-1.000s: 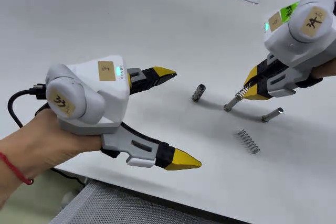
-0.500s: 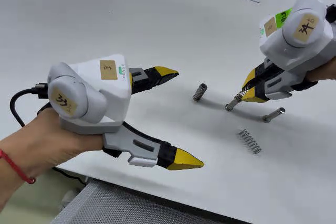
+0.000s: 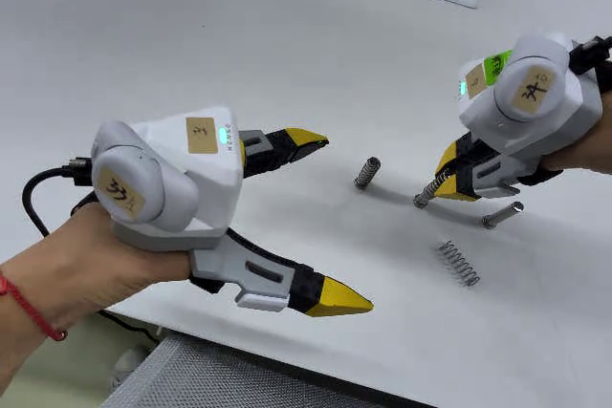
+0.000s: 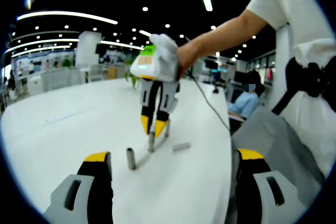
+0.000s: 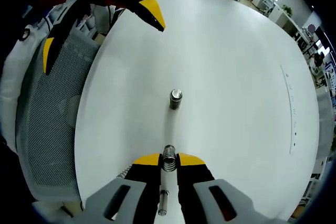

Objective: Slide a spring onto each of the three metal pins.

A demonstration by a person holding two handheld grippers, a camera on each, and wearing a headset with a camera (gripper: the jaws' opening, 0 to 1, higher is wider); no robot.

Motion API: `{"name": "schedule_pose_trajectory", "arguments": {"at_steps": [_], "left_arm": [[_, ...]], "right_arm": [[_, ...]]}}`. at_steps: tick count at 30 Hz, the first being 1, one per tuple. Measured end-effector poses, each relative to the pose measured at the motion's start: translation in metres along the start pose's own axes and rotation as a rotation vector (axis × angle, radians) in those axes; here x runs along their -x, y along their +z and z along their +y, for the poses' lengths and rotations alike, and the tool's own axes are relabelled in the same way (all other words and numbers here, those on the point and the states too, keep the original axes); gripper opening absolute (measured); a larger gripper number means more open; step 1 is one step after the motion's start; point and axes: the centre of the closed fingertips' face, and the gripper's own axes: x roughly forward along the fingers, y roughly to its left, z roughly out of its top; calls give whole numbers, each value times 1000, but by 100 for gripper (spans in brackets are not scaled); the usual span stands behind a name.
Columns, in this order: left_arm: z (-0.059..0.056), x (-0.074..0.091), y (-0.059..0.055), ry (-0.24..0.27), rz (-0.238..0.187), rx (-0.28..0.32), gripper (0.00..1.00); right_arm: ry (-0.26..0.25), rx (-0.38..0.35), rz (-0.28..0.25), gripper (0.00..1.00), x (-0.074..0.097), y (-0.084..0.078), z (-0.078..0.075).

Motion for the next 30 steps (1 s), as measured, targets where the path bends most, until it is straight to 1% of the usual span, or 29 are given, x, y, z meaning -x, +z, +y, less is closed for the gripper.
{"name": "schedule_pose_trajectory", "arguments": {"at_steps": [8,16,20,26,30], "left_arm": [[1,0,-1,1,0,3,100],[2,2,-3,4,4,5,99],[1,2,-4,3,8,5,99],[1,3,-6,4,10,8,99],[1,4,-7,6,16,9,100]], "right_arm": [[-10,22,7,12,-11,-1,1],[-11,22,13,12,-20,-8,-4],[-13,17,10,12,-21,-8,-7],[-12,16,10,12,-21,-6,-3],[-11,11,4,13,-23,-7,-5]]}}
